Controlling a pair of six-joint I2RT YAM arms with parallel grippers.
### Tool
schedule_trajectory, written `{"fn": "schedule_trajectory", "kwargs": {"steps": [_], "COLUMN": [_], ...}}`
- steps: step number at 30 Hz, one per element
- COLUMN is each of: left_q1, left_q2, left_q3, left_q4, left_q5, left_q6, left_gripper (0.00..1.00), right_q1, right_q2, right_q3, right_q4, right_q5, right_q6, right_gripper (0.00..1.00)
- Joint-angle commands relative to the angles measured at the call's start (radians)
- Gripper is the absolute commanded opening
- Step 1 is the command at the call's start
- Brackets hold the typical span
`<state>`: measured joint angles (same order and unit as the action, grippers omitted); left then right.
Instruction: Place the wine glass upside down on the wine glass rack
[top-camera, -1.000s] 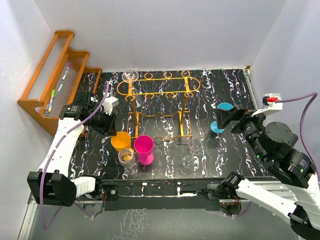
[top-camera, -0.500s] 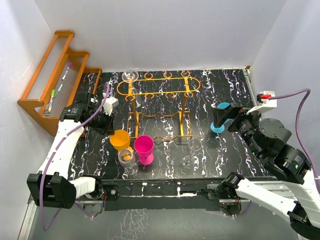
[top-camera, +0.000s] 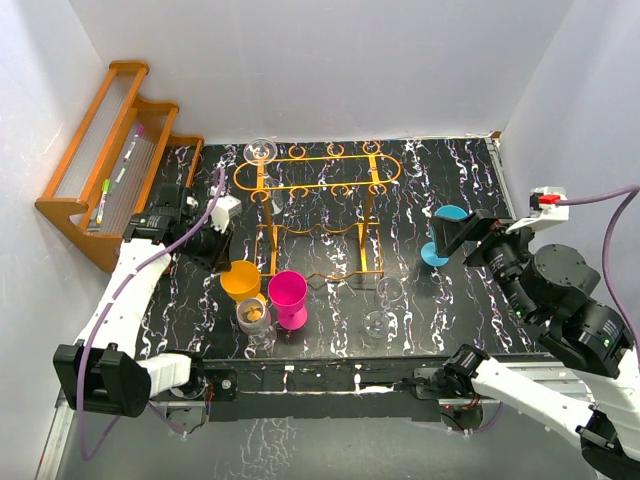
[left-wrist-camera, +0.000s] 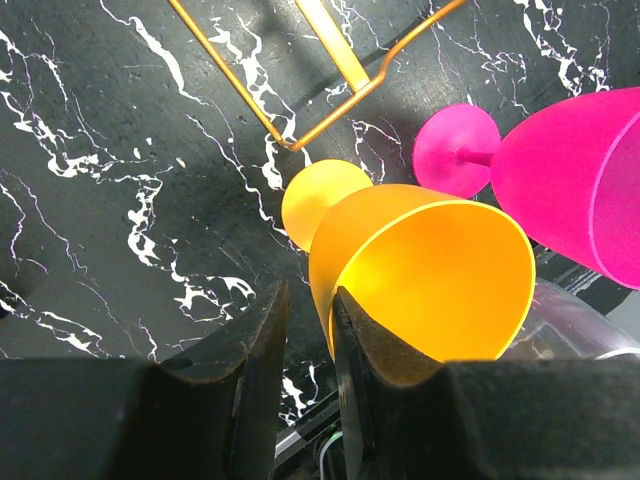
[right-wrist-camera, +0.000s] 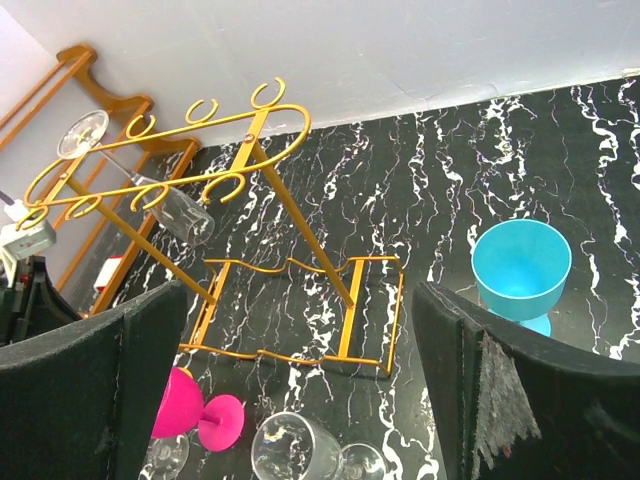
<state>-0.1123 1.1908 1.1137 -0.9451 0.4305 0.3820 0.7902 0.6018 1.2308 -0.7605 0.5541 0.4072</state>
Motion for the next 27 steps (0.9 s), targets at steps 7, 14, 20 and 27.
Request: {"fn": "schedule_trajectory", "kwargs": {"steps": [7,14,20,27], "left_q1": [-0.040,-0.040,-0.038,-0.038], "left_q2": [0.003,0.012,-0.047,-0.085], "left_q3": [-0.018,-0.010,0.169,0.510], "left_q4": [0.025,0.012,-0.115,-0.185], "left_q5": [-0.051,-0.040,-0.097,-0.335], "left_q6": [-0.034,-0.030,0.029,0.116], "left_gripper": [0.13,0.00,0.00,0.00], "right_q1": [0.002,0.002,0.002,0.002], "right_q2": [-0.048,-0.042,0.016,0.084], "right_q3": [0.023,0.032,0.113,0.163], "right_q4": [-0.001,-0.002,0.000,0.067], "right_q5": [0.016,0.024,0.010,-0.031], "right_q6": [0.028,0.018,-0.013,-0.040], "right_gripper": [0.98,0.98,0.98,0.98]}}
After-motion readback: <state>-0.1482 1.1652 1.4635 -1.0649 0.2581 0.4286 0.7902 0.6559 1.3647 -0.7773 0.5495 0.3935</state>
